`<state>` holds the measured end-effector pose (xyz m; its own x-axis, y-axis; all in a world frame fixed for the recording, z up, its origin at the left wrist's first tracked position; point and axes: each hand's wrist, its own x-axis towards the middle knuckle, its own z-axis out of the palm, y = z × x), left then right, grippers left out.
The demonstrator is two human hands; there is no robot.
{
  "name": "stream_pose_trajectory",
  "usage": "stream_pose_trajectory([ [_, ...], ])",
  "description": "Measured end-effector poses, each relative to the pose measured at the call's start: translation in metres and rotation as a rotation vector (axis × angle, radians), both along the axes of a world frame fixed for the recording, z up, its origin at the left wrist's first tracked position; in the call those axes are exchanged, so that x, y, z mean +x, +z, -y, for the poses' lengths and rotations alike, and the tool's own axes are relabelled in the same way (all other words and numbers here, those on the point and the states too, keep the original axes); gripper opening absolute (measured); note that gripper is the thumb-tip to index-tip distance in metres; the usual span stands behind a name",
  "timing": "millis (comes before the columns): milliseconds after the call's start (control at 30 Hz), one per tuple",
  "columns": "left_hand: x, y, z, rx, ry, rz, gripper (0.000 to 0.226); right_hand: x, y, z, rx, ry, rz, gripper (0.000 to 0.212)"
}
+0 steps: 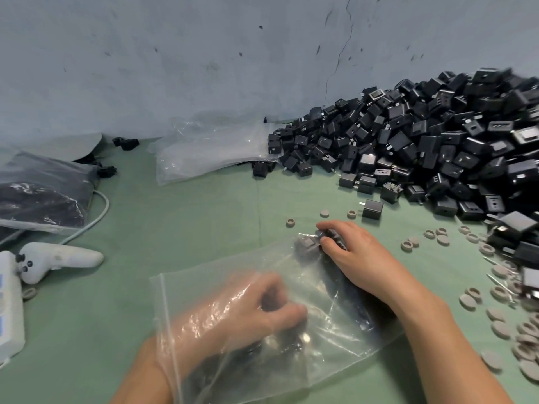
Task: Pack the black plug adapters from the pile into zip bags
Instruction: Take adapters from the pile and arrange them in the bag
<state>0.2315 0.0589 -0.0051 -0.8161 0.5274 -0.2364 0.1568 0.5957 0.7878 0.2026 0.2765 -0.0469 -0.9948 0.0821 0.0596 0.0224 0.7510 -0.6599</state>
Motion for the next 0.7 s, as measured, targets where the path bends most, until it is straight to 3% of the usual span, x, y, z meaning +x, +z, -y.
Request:
stream_pose_trajectory([
  [133, -0.014, -0.031, 0.003, 0.094, 0.202, -0.098, 0.052, 0.0, -0.001, -0.001, 0.002, 0.002, 0.002, 0.034],
  [267, -0.022, -0.04, 0.008, 0.038, 0.237, -0.189, 0.067, -0.001, -0.001, 0.0, 0.005, 0.003, -0.001, 0.034],
  [367, -0.02, -0.028, 0.008, -0.047, 0.172, -0.258, 0.053, -0.001, -0.001, 0.0, 0.007, 0.0, -0.005, 0.034],
  [500, -0.02, -0.021, 0.015, -0.049, 0.066, -0.174, 0.03, -0.001, 0.0, 0.0, 0.011, 0.002, -0.004, 0.035],
  [700, -0.017, -0.025, 0.012, -0.112, -0.01, -0.233, 0.029, 0.0, -0.001, -0.001, 0.003, 0.006, -0.007, 0.034],
])
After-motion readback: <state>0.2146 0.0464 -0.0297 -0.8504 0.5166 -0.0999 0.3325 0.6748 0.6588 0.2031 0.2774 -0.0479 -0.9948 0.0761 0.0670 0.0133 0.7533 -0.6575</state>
